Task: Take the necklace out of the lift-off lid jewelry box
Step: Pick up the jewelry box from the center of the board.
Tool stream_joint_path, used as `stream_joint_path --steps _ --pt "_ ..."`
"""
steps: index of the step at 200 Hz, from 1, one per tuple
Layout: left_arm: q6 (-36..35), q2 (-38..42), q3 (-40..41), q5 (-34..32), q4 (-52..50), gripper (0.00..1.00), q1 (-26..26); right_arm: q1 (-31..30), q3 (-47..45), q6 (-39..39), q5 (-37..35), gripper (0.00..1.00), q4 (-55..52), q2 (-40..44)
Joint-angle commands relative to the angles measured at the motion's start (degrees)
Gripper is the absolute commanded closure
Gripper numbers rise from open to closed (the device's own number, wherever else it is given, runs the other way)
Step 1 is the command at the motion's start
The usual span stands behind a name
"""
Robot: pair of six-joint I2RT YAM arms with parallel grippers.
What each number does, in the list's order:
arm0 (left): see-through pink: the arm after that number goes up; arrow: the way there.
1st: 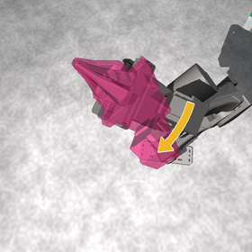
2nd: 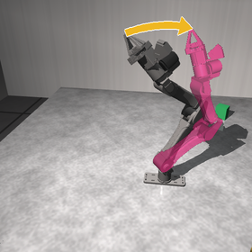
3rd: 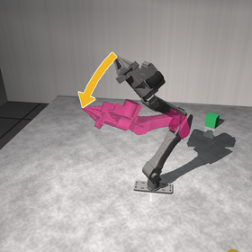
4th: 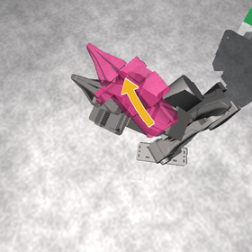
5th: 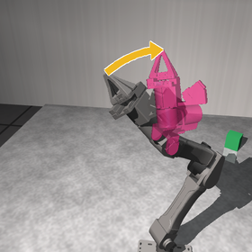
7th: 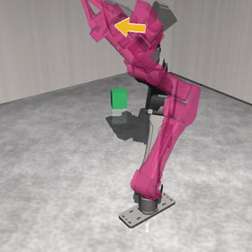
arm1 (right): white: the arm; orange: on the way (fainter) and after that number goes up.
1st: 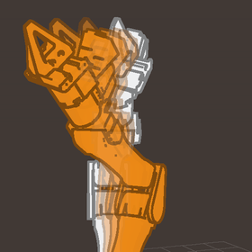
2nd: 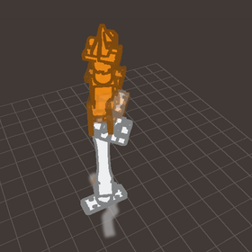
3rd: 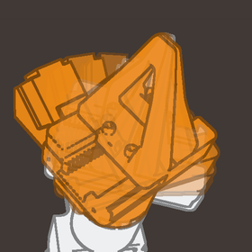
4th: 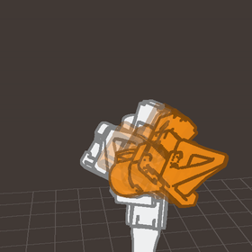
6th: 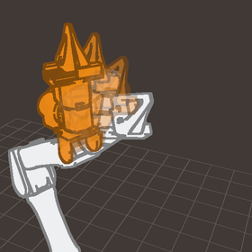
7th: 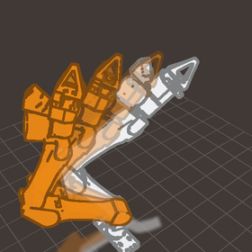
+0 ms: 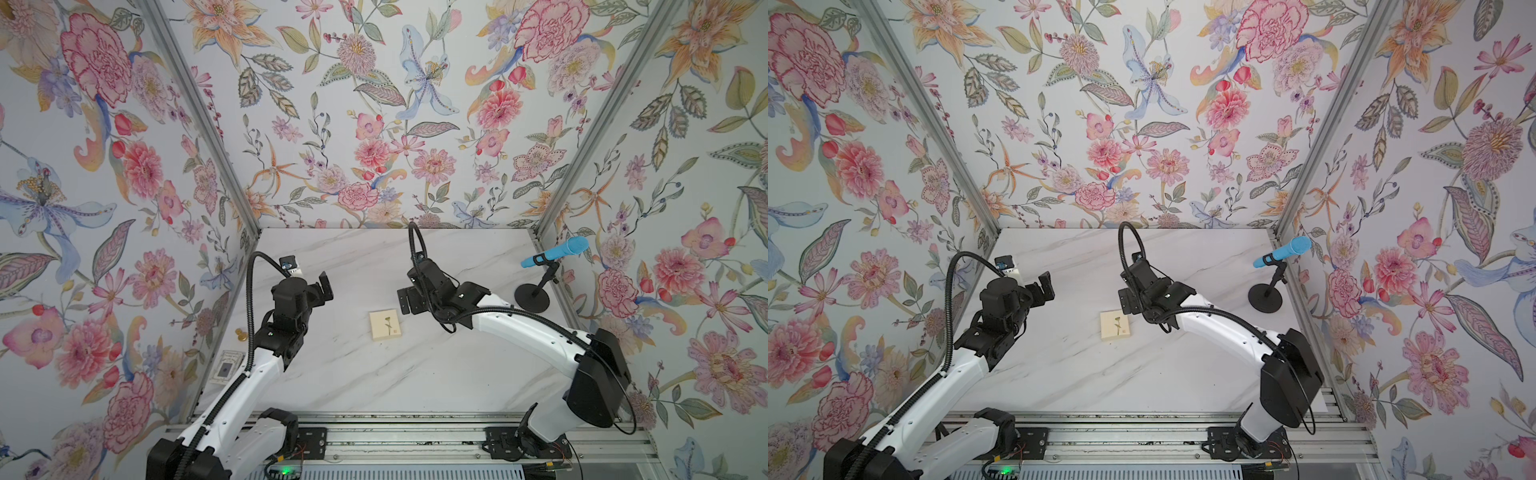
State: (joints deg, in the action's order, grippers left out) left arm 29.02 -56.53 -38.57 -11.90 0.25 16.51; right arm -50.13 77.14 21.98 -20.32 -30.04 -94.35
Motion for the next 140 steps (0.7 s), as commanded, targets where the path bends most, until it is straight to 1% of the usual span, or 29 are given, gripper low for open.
stream_joint_path --steps 1,15,39,102,121,140 --pt "2.63 2.98 2.58 2.23 -4.31 0.00 0.56 -2.10 5.25 5.03 1.36 0.00 -6.09 -5.56" --pt "2.86 4.42 3.81 2.30 -4.47 0.00 0.57 -3.06 7.60 6.24 1.84 0.00 -6.96 -9.59" --pt "3.26 5.72 5.17 3.48 -3.94 0.00 0.70 -3.43 10.72 7.84 5.70 0.00 -6.98 -14.98" --pt "2.83 4.58 5.39 4.32 -3.34 0.00 0.71 -4.12 15.82 11.60 10.16 0.00 -7.80 -21.79" --pt "2.90 4.30 5.52 4.51 -3.35 0.00 0.71 -4.45 17.45 12.83 10.22 0.00 -8.11 -23.41" --pt "2.90 4.42 5.63 4.86 -3.42 0.00 0.71 -4.61 18.88 14.61 8.57 0.00 -9.48 -24.97"
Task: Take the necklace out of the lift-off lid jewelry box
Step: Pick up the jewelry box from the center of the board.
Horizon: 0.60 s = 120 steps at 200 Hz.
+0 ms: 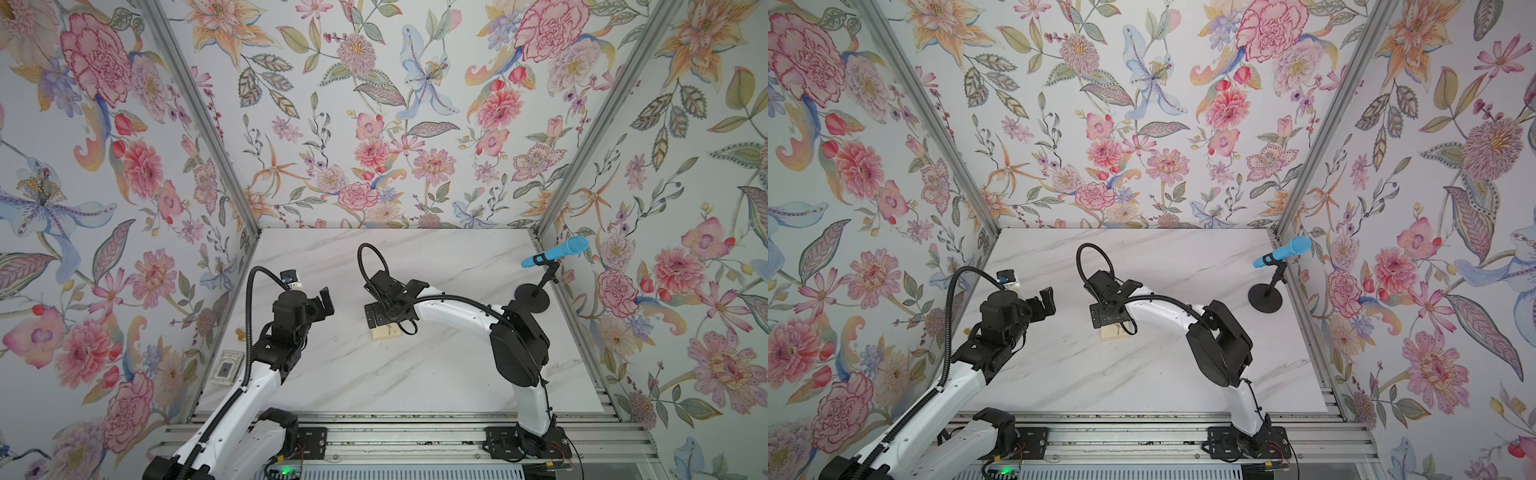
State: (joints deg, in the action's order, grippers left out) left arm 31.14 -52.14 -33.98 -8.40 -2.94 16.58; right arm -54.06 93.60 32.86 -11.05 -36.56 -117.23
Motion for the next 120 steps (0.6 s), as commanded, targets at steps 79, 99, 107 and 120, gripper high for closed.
stream_joint_path --steps 79,99,107,120 --pt "0.78 0.31 1.29 1.60 -0.40 0.00 0.61 -0.87 2.89 5.13 -3.38 0.00 -3.88 -4.47" --pt "0.86 0.47 1.19 1.67 -0.57 0.00 0.65 -0.98 3.29 4.96 -2.64 0.00 -3.87 -5.41" --pt "0.86 0.54 1.29 1.69 -0.58 0.00 0.62 -0.98 3.55 4.85 -2.37 0.00 -3.87 -5.81" --pt "0.93 0.72 1.33 1.64 -0.58 0.00 0.62 -1.08 4.01 4.70 -2.02 0.00 -3.87 -6.41"
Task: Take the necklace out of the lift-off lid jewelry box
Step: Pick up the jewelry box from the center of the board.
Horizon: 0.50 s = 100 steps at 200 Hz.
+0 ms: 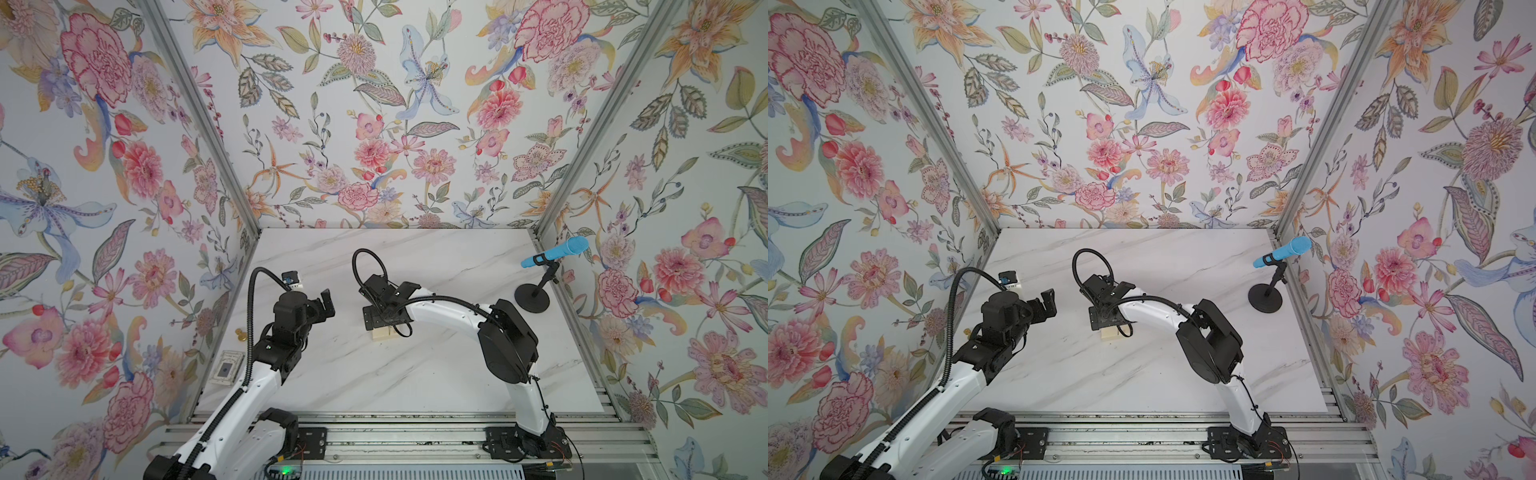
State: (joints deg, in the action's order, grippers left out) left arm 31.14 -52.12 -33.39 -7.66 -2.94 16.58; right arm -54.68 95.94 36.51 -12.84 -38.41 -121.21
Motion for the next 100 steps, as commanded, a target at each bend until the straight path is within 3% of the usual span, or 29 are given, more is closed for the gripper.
stream_joint_path --steps 1,69,100 --pt "0.94 0.70 0.76 0.85 -0.58 0.00 0.68 -0.50 1.73 1.03 -0.24 0.00 -2.02 -2.53" --pt "0.97 0.94 0.88 1.06 -0.93 0.00 0.65 -0.28 2.58 1.04 1.12 0.00 -1.98 -4.86" --pt "0.95 1.56 0.95 1.12 -0.94 0.00 0.71 -0.10 2.69 0.58 2.07 0.11 -1.93 -5.36"
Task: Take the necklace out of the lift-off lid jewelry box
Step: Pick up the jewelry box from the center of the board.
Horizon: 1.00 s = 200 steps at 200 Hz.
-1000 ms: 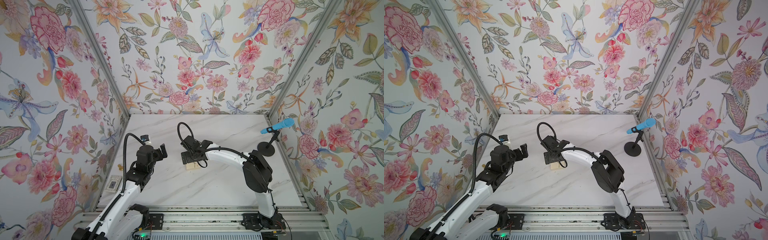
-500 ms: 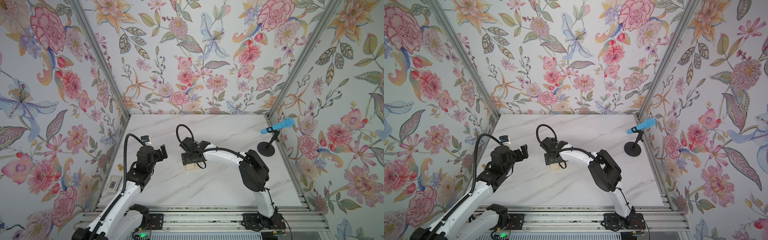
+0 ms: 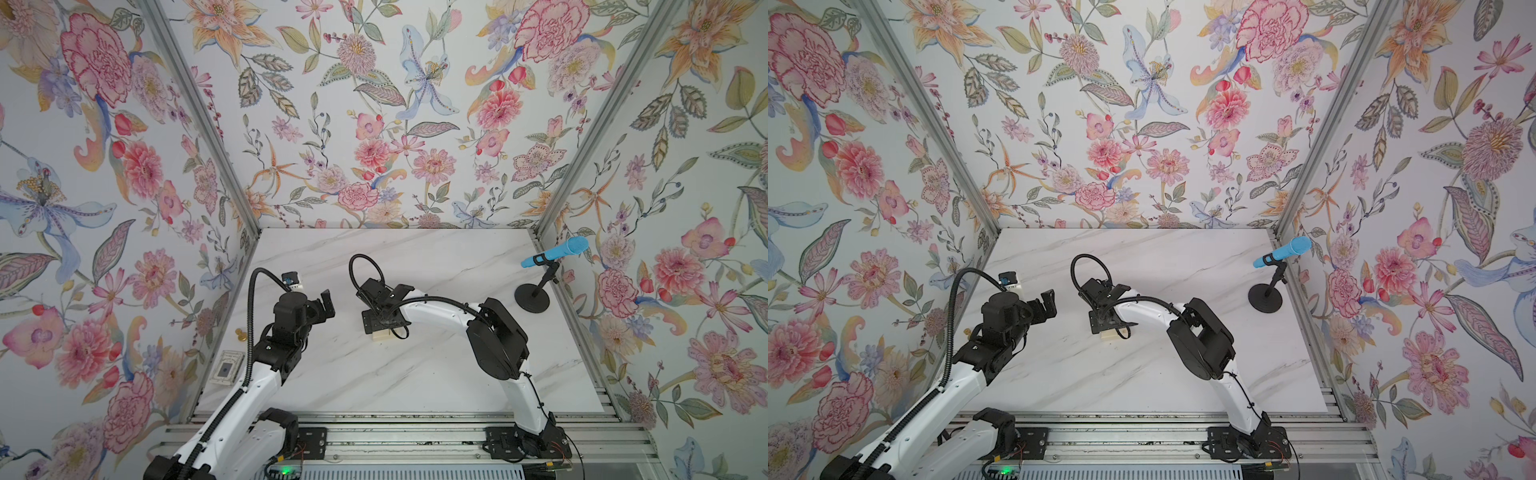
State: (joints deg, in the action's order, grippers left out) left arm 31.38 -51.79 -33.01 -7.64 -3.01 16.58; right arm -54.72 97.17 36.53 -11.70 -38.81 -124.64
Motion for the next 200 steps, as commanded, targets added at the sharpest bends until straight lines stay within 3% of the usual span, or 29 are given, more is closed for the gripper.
stream_joint_path --steps 1,62,96,140,171,200 --pt "0.71 1.29 0.62 1.16 -0.87 0.00 0.68 -0.05 1.46 0.52 1.00 0.11 -1.54 -1.92" --pt "1.00 3.75 1.37 3.51 0.65 0.00 0.65 1.38 0.52 -2.51 3.47 0.19 -1.57 -1.13" --pt "1.40 4.49 4.22 9.51 6.03 0.00 0.60 3.06 -1.12 -6.13 6.02 0.21 -1.68 2.35" --pt "-0.94 6.14 8.63 12.76 13.74 0.00 1.00 4.51 -4.05 -9.25 8.66 0.20 -1.71 6.87" --pt "-1.11 9.44 14.81 15.27 23.46 0.00 3.63 6.00 -5.42 -12.16 11.43 0.20 -2.50 9.84" --pt "-3.87 9.66 18.63 13.48 29.10 0.00 8.91 7.85 -5.93 -15.84 13.44 0.21 -5.44 13.49"
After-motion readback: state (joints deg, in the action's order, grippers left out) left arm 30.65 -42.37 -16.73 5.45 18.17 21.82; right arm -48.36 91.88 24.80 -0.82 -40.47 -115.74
